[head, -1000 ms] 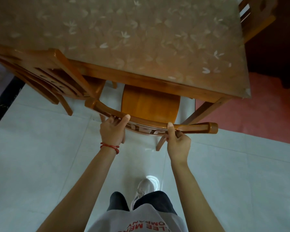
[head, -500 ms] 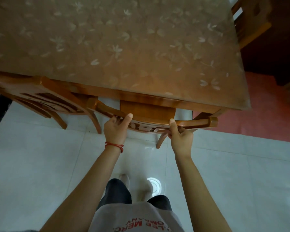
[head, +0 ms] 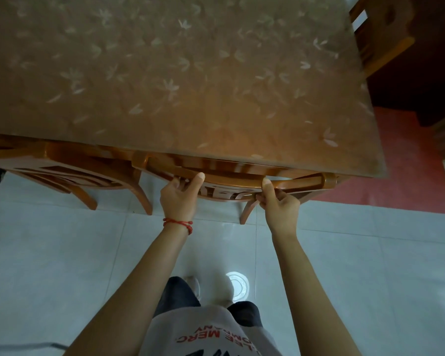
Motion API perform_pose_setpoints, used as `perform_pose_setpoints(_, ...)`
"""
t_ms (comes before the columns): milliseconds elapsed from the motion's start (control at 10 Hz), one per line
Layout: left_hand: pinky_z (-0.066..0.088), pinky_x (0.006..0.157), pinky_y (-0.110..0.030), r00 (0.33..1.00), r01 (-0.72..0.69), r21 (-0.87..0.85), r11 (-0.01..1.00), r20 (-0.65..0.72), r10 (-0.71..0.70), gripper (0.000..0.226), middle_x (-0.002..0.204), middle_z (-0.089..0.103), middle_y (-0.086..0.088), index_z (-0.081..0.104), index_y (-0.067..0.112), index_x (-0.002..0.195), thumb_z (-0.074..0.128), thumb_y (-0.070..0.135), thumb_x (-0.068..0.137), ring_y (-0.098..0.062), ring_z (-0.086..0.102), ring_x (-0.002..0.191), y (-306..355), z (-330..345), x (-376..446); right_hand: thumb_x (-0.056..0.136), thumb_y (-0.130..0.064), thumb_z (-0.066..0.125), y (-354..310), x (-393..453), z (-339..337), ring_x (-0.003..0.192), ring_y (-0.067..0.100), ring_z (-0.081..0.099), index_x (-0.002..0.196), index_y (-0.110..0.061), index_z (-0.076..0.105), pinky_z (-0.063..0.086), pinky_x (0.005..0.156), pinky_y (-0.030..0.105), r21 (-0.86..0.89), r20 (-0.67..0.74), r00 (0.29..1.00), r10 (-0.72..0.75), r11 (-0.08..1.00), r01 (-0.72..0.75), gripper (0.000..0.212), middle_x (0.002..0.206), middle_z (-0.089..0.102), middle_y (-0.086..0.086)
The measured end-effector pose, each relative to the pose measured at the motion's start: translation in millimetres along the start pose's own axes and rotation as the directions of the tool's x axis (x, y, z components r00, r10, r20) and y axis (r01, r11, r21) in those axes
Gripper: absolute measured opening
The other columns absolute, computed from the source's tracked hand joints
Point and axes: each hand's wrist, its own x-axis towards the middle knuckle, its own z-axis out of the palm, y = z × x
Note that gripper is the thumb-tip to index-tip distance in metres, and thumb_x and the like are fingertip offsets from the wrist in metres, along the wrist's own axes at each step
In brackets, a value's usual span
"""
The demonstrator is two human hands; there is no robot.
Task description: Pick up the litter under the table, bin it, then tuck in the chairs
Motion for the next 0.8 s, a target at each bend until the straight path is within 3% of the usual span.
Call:
perform_pose_setpoints(200,0.040,0.065,-0.017,1.000,0.007,0.030,1.000,0.013,-0.007,0.026,0.072,0.064,-0.001,0.064,0.008,0.077,0.067,0.035,0.077,-0.003,0.058,0.072,-1.3,-1.3,1.0,0.084,-0.042,0.055,-2.2,-1.1,0.5,0.079,0.042,0.064,0.063,-0.011,0.061,0.052,0.080,0.057,-0.019,-0.003,1.000,0.004,1.000,-0.004,0.039,0.080,0.066,0.030)
perform_pose_setpoints(300,0.042,0.070,-0.019,1.000,0.006,0.014,1.000,0.027,-0.006,0.024,0.078,0.066,-0.002,0.064,0.010,0.079,0.067,0.034,0.078,-0.003,0.058,0.075,-0.3,-1.6,-0.5,0.085,-0.041,0.055,-0.9,-0.6,-0.3,0.076,0.036,0.066,0.066,-0.006,0.062,0.055,0.079,0.049,-0.009,0.009,1.000,0.009,1.000,-0.009,0.040,0.072,0.068,0.021)
perform_pose_setpoints(400,0.040,0.071,-0.019,0.999,0.018,0.008,1.000,0.039,-0.018,0.023,0.079,0.065,-0.002,0.063,0.011,0.081,0.067,0.033,0.078,-0.005,0.057,0.075,2.2,-2.8,-3.4,0.086,-0.041,0.055,-0.1,0.5,-1.9,0.071,0.024,0.067,0.064,-0.013,0.061,0.055,0.072,0.036,-0.006,0.034,0.999,0.009,1.000,-0.009,0.036,0.066,0.066,0.005)
perform_pose_setpoints(500,0.036,0.062,-0.014,0.999,0.025,0.045,0.999,0.042,-0.026,0.026,0.068,0.060,0.005,0.061,0.010,0.078,0.065,0.036,0.079,0.000,0.053,0.069,4.7,-4.0,-4.4,0.086,-0.043,0.053,2.4,-0.2,-3.5,0.063,0.015,0.062,0.062,-0.012,0.060,0.046,0.059,0.023,-0.014,0.032,0.999,-0.007,1.000,0.007,0.040,0.060,0.063,0.001)
perform_pose_setpoints(600,0.038,0.067,-0.020,0.996,0.041,0.095,0.995,0.080,-0.048,0.027,0.074,0.060,0.004,0.061,0.010,0.084,0.062,0.037,0.081,-0.006,0.053,0.071,9.3,-7.2,-5.7,0.087,-0.044,0.051,0.3,-1.8,-4.6,0.066,0.018,0.062,0.061,-0.015,0.058,0.044,0.060,0.024,-0.040,0.058,0.998,-0.003,0.999,0.006,0.039,0.061,0.062,0.001)
perform_pose_setpoints(700,0.043,0.083,-0.033,0.994,0.018,0.123,0.992,0.105,-0.031,0.031,0.093,0.062,-0.008,0.061,0.005,0.100,0.059,0.032,0.084,-0.020,0.055,0.089,6.2,-14.6,-12.1,0.088,-0.041,0.049,1.5,-1.9,-10.1,0.077,0.023,0.062,0.066,-0.018,0.056,0.048,0.075,0.032,-0.047,0.122,0.993,0.004,0.999,0.002,0.033,0.067,0.061,0.001)
perform_pose_setpoints(800,0.039,0.096,-0.035,0.994,0.003,0.248,0.969,0.103,-0.030,0.043,0.126,0.056,-0.016,0.050,0.006,0.124,0.057,0.026,0.086,-0.028,0.051,0.116,-1.5,-28.5,-28.2,0.090,-0.028,0.048,7.2,-12.7,-21.7,0.076,0.013,0.057,0.088,-0.012,0.061,0.043,0.073,0.025,-0.116,0.154,0.988,-0.022,0.992,0.040,0.020,0.084,0.062,0.002)
